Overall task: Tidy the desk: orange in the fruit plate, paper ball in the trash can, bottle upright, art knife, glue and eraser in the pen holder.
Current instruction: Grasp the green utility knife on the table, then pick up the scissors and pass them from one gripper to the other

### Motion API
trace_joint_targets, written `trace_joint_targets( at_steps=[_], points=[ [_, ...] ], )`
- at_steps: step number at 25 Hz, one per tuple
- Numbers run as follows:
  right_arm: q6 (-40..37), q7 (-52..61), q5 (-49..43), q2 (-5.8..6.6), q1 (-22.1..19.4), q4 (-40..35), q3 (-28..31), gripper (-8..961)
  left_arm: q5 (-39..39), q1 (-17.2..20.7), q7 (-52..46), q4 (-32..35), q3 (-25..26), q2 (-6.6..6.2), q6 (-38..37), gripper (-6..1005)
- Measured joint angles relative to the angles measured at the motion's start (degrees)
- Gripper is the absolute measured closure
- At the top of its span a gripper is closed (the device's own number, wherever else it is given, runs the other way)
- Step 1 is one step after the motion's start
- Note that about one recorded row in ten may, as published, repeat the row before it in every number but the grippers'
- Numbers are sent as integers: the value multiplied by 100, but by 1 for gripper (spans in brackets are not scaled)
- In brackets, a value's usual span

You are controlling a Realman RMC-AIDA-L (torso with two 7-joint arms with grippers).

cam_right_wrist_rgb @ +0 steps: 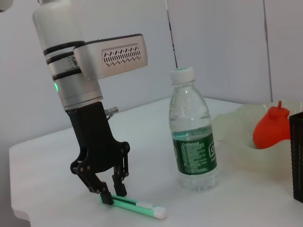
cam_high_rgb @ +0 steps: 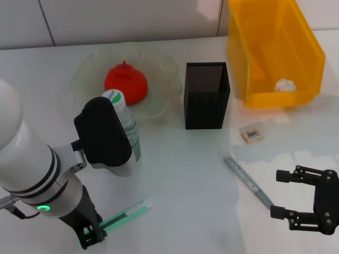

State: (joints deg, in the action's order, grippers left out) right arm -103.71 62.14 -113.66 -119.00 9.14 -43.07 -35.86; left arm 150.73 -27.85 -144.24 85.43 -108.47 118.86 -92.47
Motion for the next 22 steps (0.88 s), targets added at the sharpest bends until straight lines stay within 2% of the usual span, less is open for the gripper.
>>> trace_joint_targets(
  at_steps=[8, 12, 15, 16, 17, 18, 19, 22],
  points=[
    [0, 0, 0, 0, -19, 0, 0, 178, 8, -2, 45, 2, -32, 5, 1, 750],
    [-30, 0, 27, 0, -34, -4, 55, 178, -34, -2, 89, 47, -1, 6, -21, 818],
    [-239, -1, 50, 0, -17, 18, 756, 178, -130, 14, 117, 152, 33, 5, -41, 816],
    [-239, -1, 50, 0, -17, 18, 756, 178, -130, 14, 117, 152, 33, 5, -41, 815],
    [-351, 0, 69, 1, -5, 42, 1042, 178, -215, 33, 123, 253, 55, 3, -53, 814],
    [-596, -2, 134, 17, 22, 117, 1722, 178, -430, 76, 142, 449, 118, -7, -70, 813],
    [-596, -2, 134, 17, 22, 117, 1722, 178, -430, 76, 142, 449, 118, -7, -70, 812],
    [-1017, -68, 208, 91, 49, 254, 2606, 178, -715, 166, 249, 641, 265, -1, 74, 810]
  ],
)
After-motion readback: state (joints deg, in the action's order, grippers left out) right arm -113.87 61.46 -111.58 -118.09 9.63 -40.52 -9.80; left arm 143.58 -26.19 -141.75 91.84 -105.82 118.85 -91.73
